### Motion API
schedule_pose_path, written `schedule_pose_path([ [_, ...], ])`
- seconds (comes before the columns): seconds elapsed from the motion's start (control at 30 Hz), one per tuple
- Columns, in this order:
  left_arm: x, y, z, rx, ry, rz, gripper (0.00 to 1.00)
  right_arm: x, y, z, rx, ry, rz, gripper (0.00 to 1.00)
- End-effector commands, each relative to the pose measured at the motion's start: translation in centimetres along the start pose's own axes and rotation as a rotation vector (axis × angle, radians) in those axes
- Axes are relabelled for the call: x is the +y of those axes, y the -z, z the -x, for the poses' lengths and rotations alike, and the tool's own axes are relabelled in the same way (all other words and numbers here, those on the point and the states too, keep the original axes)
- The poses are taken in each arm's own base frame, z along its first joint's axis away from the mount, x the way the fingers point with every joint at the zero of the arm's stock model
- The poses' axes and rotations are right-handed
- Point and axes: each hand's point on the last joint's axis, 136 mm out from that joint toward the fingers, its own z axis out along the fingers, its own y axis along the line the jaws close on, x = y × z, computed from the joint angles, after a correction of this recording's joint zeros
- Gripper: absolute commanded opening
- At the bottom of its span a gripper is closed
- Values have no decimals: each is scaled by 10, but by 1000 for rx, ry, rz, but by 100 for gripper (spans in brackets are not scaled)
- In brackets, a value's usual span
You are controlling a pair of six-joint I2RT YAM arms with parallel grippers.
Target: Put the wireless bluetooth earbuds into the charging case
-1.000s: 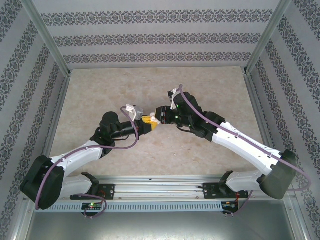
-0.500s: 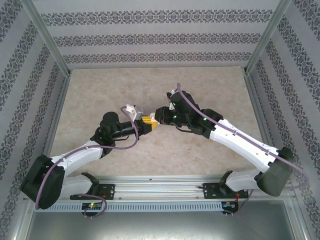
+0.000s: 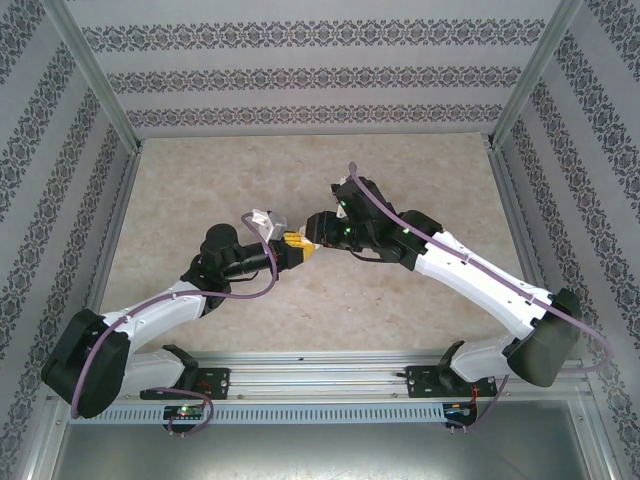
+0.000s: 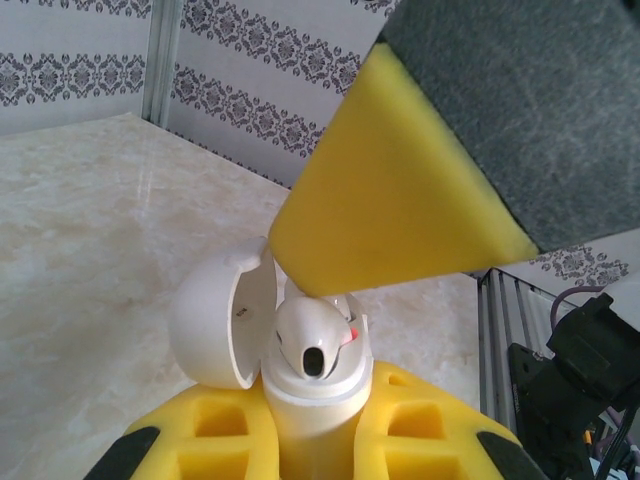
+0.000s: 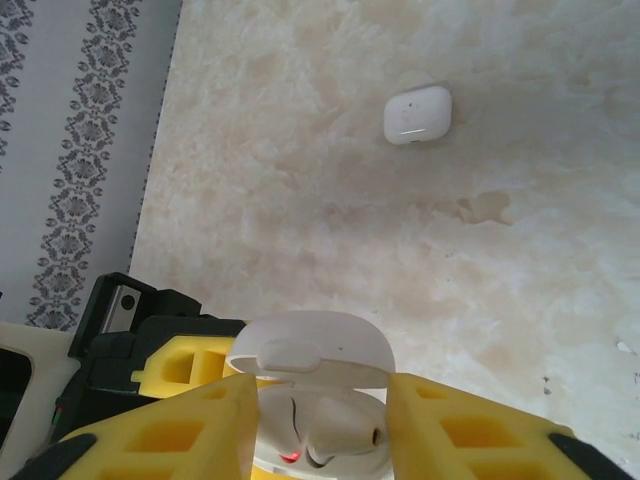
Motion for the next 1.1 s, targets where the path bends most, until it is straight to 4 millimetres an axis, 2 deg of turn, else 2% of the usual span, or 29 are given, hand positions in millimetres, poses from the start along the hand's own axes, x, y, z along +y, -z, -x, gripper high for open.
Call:
schedule_pose_path([
  [0.0,-9,0,18,-59,-46,-33,0,-3,7,-4,14,11,-37,42],
  [0.23,-10,1,18,-55,-42,-37,0,-4,23,8,-29,7,-26,46],
  [0.5,-18,1,14,-27,-46,-83,0,-22,38,26,-46,-53,15,46],
  [0.73,-29,-2,14,7,-39,-156,0,-30,23,27,46,-115,96,42],
  [0.9,-30,-5,20,3,-43,-166,0,-22,3,15,157,-135,175,38],
  [1.07,-28,-8,22,7,-28,-174,0,-16,-1,10,179,-130,226,37],
])
